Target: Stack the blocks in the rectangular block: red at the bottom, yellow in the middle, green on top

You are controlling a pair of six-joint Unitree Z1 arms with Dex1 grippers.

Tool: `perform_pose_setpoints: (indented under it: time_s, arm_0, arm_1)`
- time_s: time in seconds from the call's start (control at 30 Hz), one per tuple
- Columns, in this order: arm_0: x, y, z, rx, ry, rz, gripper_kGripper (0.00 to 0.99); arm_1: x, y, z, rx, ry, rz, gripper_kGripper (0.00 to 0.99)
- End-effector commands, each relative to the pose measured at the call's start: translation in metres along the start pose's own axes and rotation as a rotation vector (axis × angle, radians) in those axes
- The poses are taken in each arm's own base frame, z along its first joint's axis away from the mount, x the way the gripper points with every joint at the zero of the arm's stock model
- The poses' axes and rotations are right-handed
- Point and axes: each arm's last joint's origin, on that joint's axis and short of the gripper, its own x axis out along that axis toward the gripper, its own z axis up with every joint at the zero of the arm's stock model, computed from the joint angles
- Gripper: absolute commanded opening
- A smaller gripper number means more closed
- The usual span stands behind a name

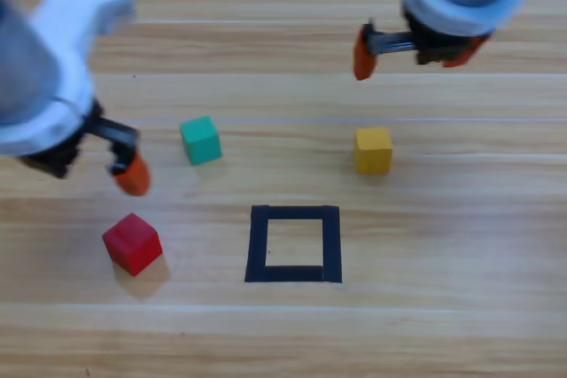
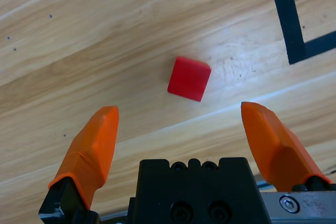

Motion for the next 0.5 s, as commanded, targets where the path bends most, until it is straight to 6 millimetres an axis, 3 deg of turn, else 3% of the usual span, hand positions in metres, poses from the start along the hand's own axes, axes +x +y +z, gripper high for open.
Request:
perform_pose_setpoints:
  time_s: [0.03,0.5]
  arm_0:
    - [0.056,-0.012,0.017,-0.029,0.160,0.045,0.990]
    - [0.063,-0.013,0.010,-0.030,0.193,-0.004,0.990]
  arm_1:
    - [0.100,0.003,0.024,0.029,0.194,-0.135,0.985]
    - [0.161,-0.008,0.032,0.110,0.298,-0.096,0.985]
